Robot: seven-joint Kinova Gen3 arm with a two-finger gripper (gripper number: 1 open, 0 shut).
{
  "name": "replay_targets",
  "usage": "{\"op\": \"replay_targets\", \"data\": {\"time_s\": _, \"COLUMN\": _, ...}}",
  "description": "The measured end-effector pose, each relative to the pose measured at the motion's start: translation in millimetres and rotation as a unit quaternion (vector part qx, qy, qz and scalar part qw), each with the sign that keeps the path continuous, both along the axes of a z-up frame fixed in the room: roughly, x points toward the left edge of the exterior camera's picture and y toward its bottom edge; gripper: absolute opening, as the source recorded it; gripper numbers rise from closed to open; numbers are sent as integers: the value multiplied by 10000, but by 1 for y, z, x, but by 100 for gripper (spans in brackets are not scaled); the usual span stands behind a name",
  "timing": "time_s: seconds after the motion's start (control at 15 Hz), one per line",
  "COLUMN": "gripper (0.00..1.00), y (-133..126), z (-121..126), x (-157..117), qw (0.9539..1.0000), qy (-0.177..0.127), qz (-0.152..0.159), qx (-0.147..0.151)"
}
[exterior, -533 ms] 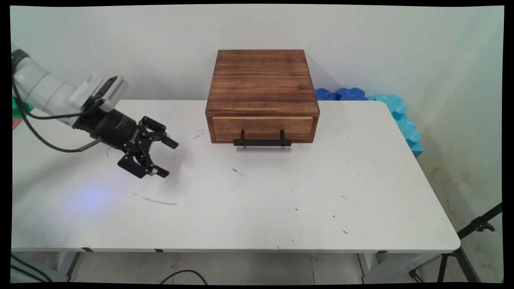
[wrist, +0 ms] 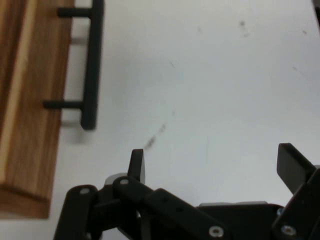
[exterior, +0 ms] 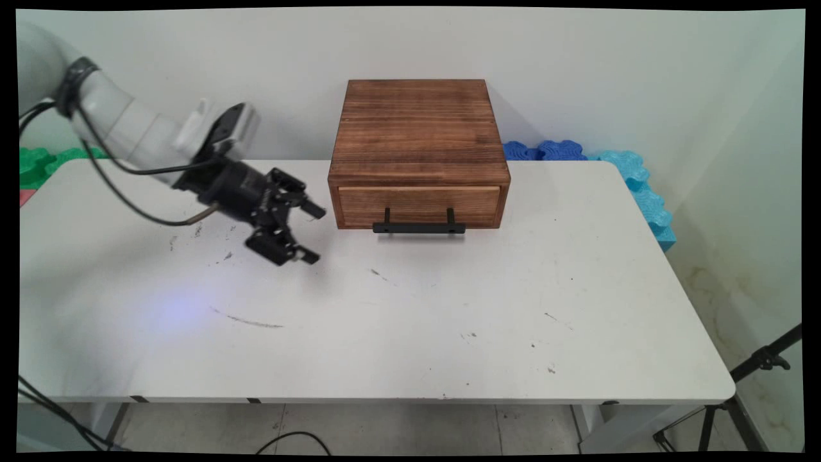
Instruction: Open the drawer
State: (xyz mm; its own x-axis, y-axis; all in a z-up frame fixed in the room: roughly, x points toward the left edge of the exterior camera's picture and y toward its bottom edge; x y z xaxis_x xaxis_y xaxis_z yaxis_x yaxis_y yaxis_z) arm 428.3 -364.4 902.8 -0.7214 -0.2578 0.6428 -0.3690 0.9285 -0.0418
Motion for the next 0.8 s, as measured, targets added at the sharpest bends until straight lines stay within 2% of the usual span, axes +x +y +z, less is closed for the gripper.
{"op": "replay_targets", "data": {"time_s": 0.4, "gripper": 100, "y": -41, "z": -5, "x": -62, "qw": 9992, "qy": -341, "qz": 70, "qx": -185}}
{"op": "replay_targets", "data": {"time_s": 0.8, "gripper": 100, "y": -77, "z": -29, "x": -113, "qw": 9972, "qy": -684, "qz": 66, "qx": -289}}
